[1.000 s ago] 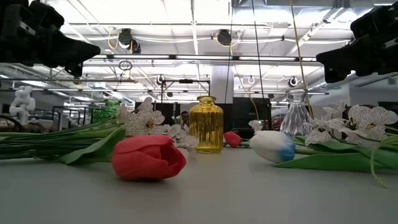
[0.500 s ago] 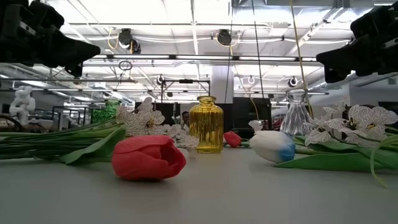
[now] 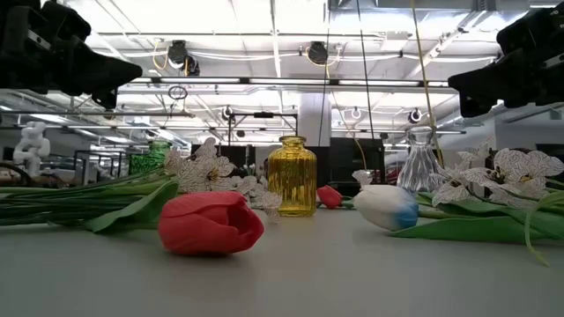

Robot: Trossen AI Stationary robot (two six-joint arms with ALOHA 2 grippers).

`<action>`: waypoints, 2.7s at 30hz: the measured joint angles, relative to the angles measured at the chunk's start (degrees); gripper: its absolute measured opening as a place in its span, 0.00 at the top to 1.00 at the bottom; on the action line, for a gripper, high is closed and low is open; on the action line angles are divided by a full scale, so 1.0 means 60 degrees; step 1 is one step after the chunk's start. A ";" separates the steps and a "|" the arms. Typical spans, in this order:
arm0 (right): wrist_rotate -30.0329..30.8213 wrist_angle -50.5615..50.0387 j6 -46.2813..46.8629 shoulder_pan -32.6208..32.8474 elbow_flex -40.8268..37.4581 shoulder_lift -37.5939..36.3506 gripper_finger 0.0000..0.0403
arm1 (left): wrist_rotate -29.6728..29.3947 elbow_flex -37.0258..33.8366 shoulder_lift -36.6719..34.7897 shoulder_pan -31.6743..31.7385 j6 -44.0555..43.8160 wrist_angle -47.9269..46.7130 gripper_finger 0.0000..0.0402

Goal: Sort flowers into vase by color

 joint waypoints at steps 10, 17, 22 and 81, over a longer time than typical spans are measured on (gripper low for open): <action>0.0002 0.0000 0.0000 0.0000 0.0000 0.0001 1.00 | 0.0001 0.0000 0.0001 -0.0001 0.0000 -0.0001 0.94; 0.0002 0.0000 0.0000 0.0002 -0.0002 -0.0003 1.00 | 0.0001 0.0000 0.0001 -0.0002 0.0002 -0.0001 0.94; 0.0001 0.0000 0.0000 0.0001 -0.0002 -0.0001 1.00 | 0.0002 0.0000 0.0002 -0.0002 -0.0001 -0.0002 0.94; 0.0261 -0.0007 0.0334 0.0002 -0.0002 -0.0003 1.00 | -0.1180 1.0145 0.7958 -0.0002 0.0764 -0.3321 0.94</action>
